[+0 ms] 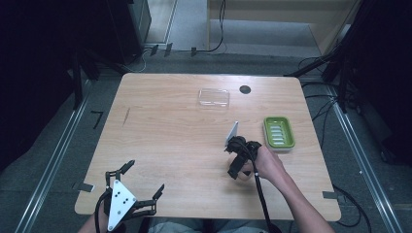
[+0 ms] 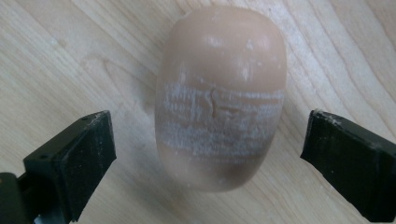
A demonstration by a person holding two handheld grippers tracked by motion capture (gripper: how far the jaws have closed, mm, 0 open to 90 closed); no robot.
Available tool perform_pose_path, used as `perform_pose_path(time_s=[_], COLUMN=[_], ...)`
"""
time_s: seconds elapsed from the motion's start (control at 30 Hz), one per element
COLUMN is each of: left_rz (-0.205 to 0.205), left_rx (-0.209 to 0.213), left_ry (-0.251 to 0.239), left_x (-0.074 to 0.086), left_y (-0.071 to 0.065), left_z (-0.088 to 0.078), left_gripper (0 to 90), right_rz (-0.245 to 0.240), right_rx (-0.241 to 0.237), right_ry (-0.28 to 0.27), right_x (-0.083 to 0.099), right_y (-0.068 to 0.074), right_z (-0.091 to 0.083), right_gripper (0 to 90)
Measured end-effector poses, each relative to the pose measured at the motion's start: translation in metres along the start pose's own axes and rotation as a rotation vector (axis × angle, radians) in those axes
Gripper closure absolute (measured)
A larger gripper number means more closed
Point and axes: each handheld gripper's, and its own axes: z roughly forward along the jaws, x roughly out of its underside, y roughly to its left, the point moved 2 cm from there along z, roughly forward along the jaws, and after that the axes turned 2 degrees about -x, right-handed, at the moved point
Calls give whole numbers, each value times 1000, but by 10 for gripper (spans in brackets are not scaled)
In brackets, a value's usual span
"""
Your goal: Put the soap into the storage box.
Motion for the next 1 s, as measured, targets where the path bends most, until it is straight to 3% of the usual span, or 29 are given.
perform_pose_path(time_s=[0.57,1.0], left_rz=[-6,-6], left_rx=[-4,-4], left_ry=[-4,-5], left_x=[0,0], left_y=[0,0], left_z=[0,-1], left_gripper=[0,0], right_rz=[3,14], right_rx=[-11,42], right_ry=[11,12], right_x=[-10,-10], right_y=[-5,-5], right_z=[13,13], right_gripper=[39,201])
